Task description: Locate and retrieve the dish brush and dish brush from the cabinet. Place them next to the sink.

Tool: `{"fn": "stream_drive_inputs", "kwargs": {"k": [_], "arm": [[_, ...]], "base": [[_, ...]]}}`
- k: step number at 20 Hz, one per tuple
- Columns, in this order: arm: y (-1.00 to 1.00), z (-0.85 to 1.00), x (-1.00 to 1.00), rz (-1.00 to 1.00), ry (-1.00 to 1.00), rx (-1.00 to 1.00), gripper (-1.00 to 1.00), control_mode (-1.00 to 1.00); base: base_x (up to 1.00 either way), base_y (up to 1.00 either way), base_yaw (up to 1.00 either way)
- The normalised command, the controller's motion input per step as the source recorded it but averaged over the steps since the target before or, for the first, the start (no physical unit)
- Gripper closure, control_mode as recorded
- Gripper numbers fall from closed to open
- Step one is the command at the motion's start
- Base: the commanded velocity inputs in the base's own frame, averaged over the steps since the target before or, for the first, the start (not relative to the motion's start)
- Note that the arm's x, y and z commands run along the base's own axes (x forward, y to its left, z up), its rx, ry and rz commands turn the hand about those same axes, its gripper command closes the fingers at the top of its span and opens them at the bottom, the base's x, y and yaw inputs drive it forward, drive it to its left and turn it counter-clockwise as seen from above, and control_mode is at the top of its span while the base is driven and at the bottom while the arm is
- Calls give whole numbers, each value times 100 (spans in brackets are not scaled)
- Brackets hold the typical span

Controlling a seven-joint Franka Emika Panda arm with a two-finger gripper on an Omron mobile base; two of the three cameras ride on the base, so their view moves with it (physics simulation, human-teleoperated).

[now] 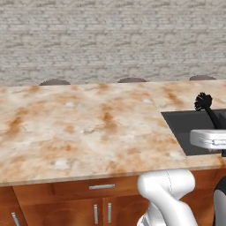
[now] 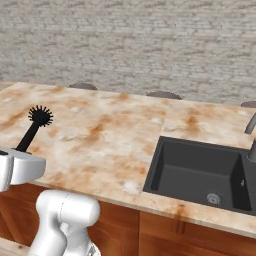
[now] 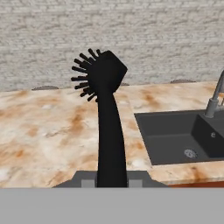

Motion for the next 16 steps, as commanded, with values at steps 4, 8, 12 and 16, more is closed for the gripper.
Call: {"fn": "stream_drive_inputs", "kwargs": {"k": [4, 8, 12, 16], "arm": [[0, 0, 0, 0, 0, 0, 100, 100], [0, 0, 0, 0, 0, 0, 100, 100], [0, 0, 0, 0, 0, 0, 100, 100], [-7, 0, 35, 3, 4, 0, 100, -100]], "base": [[0, 0, 0], [51, 1, 8], [44, 0, 9], [0, 0, 0]]}}
